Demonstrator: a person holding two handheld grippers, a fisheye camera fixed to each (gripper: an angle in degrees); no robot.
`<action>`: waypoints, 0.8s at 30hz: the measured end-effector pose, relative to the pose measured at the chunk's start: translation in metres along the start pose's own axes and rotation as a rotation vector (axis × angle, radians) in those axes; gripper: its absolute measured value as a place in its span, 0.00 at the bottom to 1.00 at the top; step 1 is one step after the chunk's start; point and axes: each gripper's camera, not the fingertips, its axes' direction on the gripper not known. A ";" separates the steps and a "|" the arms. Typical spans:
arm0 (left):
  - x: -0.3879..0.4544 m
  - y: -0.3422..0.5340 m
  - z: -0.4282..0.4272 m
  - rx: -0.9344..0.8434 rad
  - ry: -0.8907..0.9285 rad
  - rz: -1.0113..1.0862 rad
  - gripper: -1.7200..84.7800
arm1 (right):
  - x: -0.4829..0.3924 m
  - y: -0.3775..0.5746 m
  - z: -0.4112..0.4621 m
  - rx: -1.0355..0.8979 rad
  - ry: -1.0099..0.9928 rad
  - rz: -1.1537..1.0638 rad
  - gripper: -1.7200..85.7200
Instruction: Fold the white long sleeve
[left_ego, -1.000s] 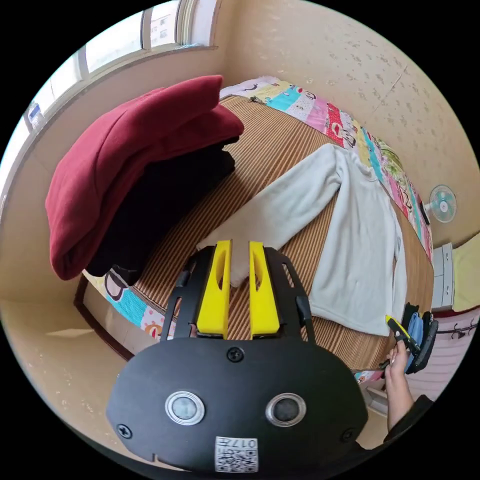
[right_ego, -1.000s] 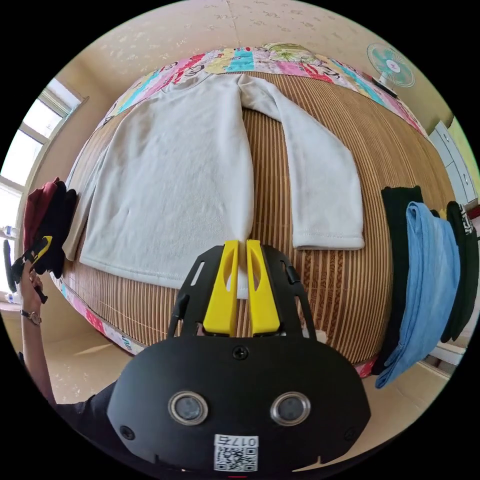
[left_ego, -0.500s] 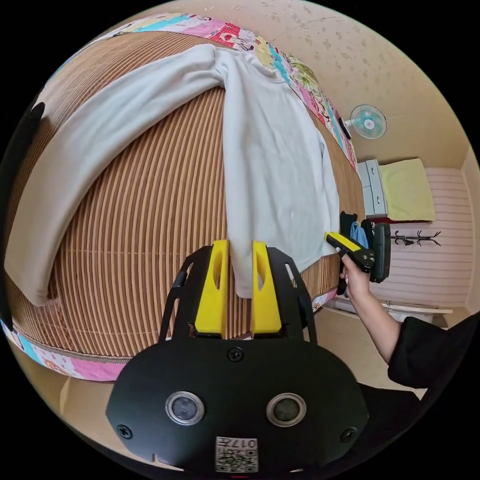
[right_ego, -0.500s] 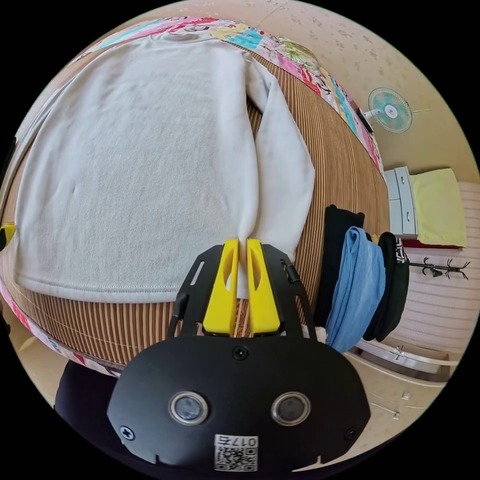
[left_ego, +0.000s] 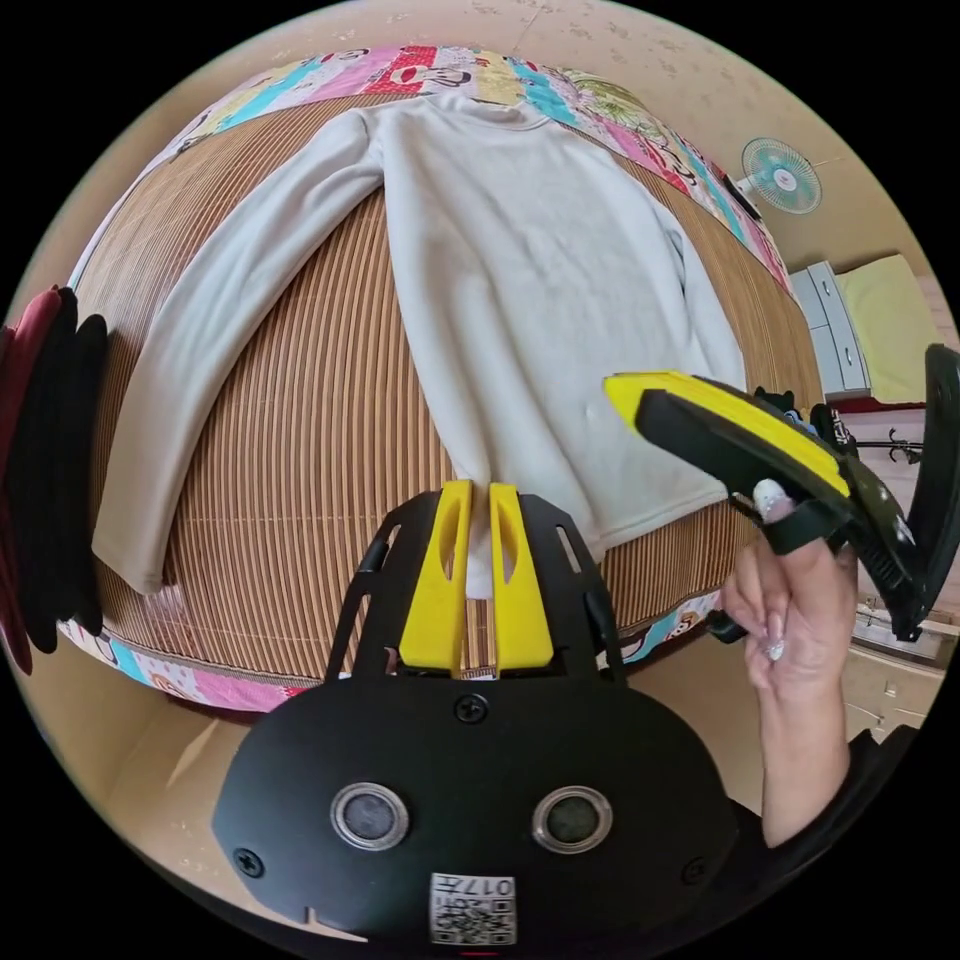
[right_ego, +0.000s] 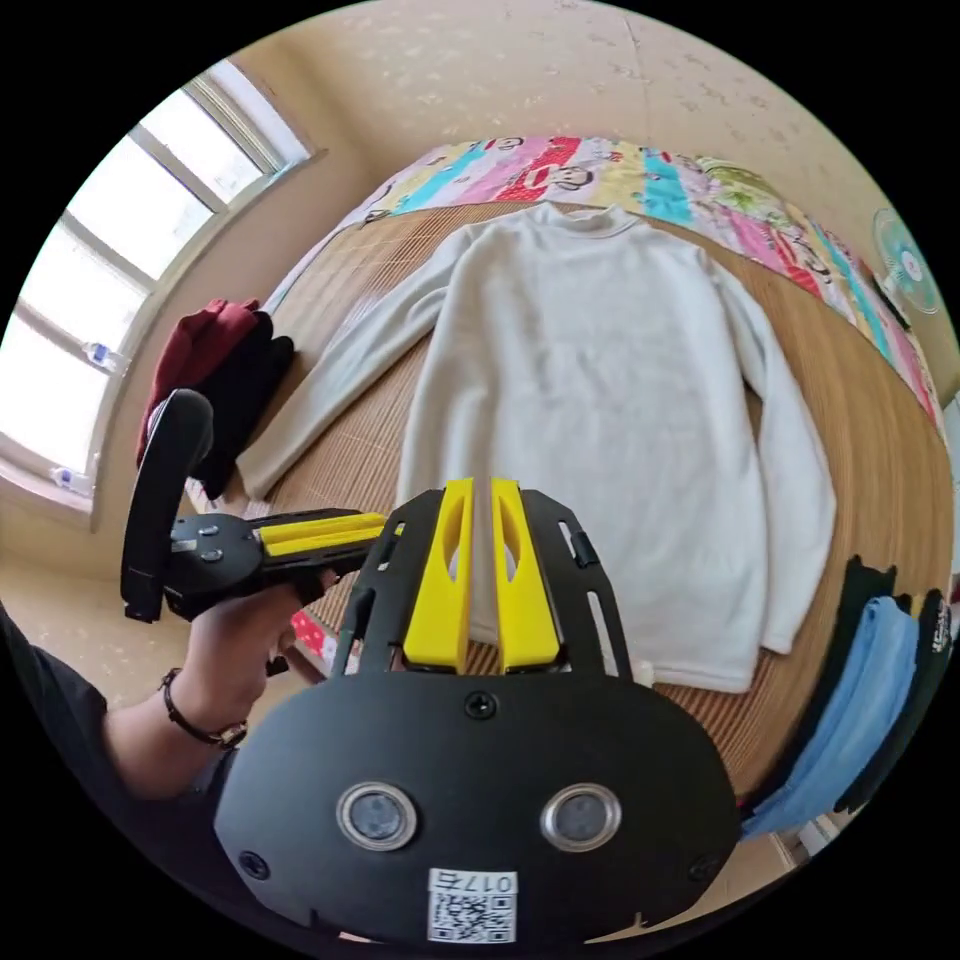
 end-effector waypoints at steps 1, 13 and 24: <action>0.000 0.000 -0.003 0.000 0.002 0.001 0.07 | 0.004 -0.007 0.013 -0.029 -0.106 0.018 0.09; -0.028 0.014 -0.051 0.089 0.089 0.100 0.07 | 0.071 -0.038 0.042 -0.258 -0.247 0.153 0.07; -0.168 0.025 -0.046 0.218 0.791 -0.118 0.18 | 0.224 0.021 0.018 0.034 -1.098 0.583 0.05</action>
